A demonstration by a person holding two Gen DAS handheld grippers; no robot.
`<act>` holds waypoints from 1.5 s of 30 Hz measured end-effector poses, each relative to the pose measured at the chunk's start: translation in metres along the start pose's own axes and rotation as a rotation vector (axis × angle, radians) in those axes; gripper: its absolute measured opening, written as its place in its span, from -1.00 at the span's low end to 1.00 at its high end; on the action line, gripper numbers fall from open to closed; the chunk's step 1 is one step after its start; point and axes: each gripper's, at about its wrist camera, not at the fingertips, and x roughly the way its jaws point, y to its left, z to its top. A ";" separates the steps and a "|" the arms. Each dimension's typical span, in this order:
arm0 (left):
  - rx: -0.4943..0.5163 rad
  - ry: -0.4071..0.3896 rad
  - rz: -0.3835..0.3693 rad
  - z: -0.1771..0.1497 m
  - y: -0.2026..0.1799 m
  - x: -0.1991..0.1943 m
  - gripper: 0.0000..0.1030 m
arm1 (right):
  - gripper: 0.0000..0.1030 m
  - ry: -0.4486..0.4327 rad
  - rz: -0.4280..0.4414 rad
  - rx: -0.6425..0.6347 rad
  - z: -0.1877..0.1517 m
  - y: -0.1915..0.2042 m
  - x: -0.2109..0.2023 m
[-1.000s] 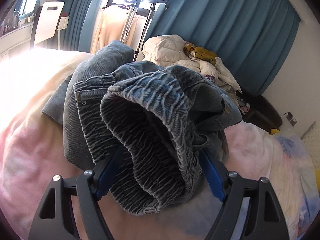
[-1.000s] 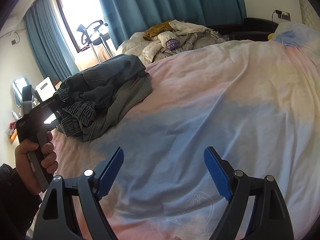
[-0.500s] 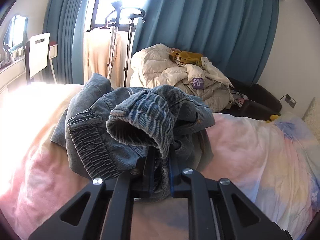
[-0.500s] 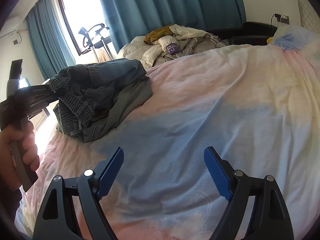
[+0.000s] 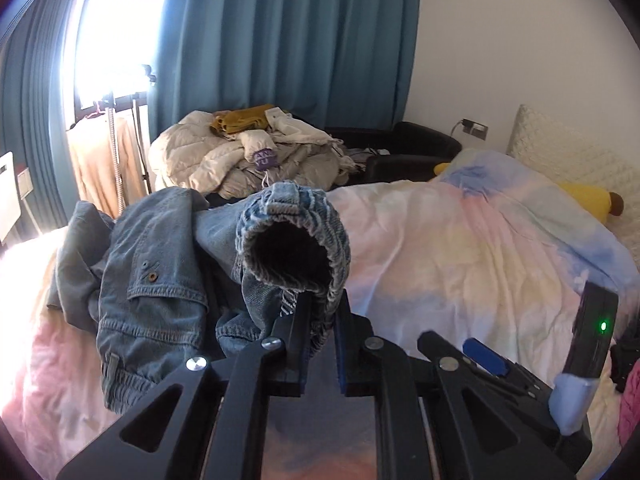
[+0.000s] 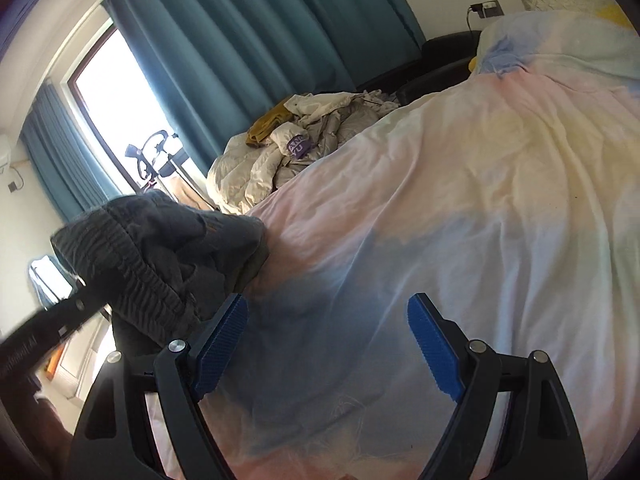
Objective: Fold clothes
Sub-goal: 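Grasp the elastic cuff of the denim pants with the left gripper while the right gripper approaches, then grasp the other elastic cuff with the right gripper while the left gripper holds its cuff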
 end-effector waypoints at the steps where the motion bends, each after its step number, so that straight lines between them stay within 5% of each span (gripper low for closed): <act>1: 0.000 0.021 -0.014 -0.008 -0.006 0.005 -0.80 | 0.63 -0.009 -0.001 0.018 0.002 -0.005 -0.003; 6: -0.010 0.068 -0.050 -0.048 -0.019 0.030 -0.79 | 0.63 -0.040 0.000 0.087 0.008 -0.027 -0.015; 11: 0.061 0.114 -0.086 -0.066 -0.023 0.039 -0.67 | 0.63 -0.043 -0.034 0.015 0.005 -0.020 -0.006; 22: 0.154 0.135 -0.028 -0.088 0.000 -0.031 -0.61 | 0.63 -0.046 0.115 -0.023 0.000 -0.002 -0.012; 31: -0.021 0.139 -0.037 -0.073 0.069 -0.056 -0.61 | 0.63 0.044 0.130 -0.065 -0.012 0.012 0.002; 35: -0.117 0.100 -0.023 -0.067 0.102 -0.059 -0.61 | 0.63 0.066 0.064 -0.099 -0.019 0.012 0.017; 41: -0.264 0.159 -0.072 -0.081 0.143 -0.045 -0.60 | 0.63 0.104 0.022 -0.098 -0.028 0.008 0.042; 45: -0.309 0.158 -0.034 -0.089 0.157 -0.038 -0.54 | 0.57 0.141 0.030 -0.103 -0.035 0.010 0.057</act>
